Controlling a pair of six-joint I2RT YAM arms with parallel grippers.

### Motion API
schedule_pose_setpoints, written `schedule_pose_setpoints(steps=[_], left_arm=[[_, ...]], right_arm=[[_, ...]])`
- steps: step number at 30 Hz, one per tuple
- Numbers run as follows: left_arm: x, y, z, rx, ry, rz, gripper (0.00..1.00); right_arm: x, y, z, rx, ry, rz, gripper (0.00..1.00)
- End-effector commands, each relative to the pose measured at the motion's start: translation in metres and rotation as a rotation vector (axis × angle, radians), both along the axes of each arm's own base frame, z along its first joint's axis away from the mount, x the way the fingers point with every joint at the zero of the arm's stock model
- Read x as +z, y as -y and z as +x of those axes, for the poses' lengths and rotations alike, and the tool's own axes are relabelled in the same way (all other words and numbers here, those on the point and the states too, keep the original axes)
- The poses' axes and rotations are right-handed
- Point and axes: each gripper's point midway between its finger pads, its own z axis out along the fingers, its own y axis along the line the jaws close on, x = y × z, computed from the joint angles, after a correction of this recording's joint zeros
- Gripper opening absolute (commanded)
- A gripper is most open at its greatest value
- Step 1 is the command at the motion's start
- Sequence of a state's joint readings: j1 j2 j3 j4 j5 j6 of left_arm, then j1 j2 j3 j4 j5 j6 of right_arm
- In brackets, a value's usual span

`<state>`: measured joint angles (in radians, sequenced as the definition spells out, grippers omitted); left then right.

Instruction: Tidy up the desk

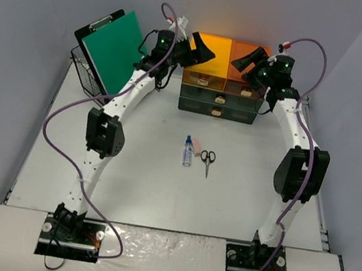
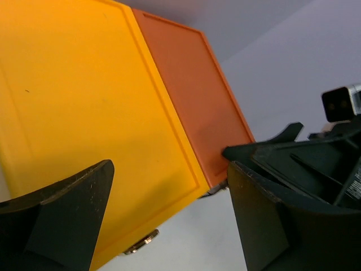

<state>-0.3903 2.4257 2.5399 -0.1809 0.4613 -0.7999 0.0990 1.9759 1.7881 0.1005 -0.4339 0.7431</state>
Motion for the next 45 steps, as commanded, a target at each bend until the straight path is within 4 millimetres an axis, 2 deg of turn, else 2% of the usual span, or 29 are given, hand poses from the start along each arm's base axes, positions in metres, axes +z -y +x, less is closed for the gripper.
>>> schedule_pose_setpoints(steps=[1,5,10,14,16,17,21,26,29,34,36,37,39,41,45], left_arm=[[0.061,0.025,-0.03,-0.196,0.106,-0.18,0.79],[0.051,0.024,-0.026,-0.18,0.084,-0.162,0.79],[0.025,0.015,-0.023,-0.131,0.002,-0.077,0.79],[0.009,0.008,-0.024,-0.102,-0.046,-0.021,0.8],[0.005,0.004,-0.023,-0.086,-0.062,-0.003,0.8],[0.002,0.003,-0.023,-0.08,-0.072,0.005,0.8],[-0.008,-0.006,-0.021,-0.045,-0.101,0.041,0.8],[-0.007,-0.012,-0.02,-0.021,-0.105,0.059,0.8],[-0.007,-0.013,-0.019,-0.017,-0.104,0.063,0.8],[-0.008,-0.015,-0.02,-0.007,-0.108,0.075,0.8],[-0.009,-0.017,-0.02,-0.007,-0.107,0.079,0.8],[-0.01,-0.016,-0.02,-0.008,-0.109,0.08,0.8],[-0.011,-0.017,-0.02,-0.009,-0.112,0.083,0.8],[-0.011,-0.018,-0.02,-0.007,-0.116,0.082,0.8],[-0.009,-0.019,-0.019,-0.005,-0.111,0.081,0.8]], right_arm=[[-0.038,0.004,-0.009,-0.001,-0.121,-0.038,0.76],[-0.039,0.005,-0.009,-0.004,-0.122,-0.039,0.76],[-0.037,0.009,-0.013,-0.021,-0.126,-0.034,0.76],[-0.013,0.023,-0.031,-0.085,-0.095,-0.027,0.77],[-0.007,0.026,-0.042,-0.099,-0.094,-0.015,0.78],[-0.014,0.03,-0.048,-0.123,-0.112,-0.021,0.78],[0.0,0.044,-0.076,-0.193,-0.102,-0.005,0.79],[-0.007,0.04,-0.093,-0.194,-0.139,0.046,0.78],[-0.015,0.039,-0.09,-0.185,-0.148,0.053,0.76],[-0.016,0.04,-0.075,-0.197,-0.11,0.17,0.72],[-0.01,0.041,-0.068,-0.217,-0.074,0.246,0.71],[-0.013,0.041,-0.067,-0.231,-0.067,0.276,0.71],[-0.005,0.042,-0.061,-0.246,-0.015,0.338,0.71],[-0.011,0.04,-0.054,-0.257,-0.031,0.395,0.69],[-0.006,0.039,-0.046,-0.268,-0.007,0.484,0.68]])
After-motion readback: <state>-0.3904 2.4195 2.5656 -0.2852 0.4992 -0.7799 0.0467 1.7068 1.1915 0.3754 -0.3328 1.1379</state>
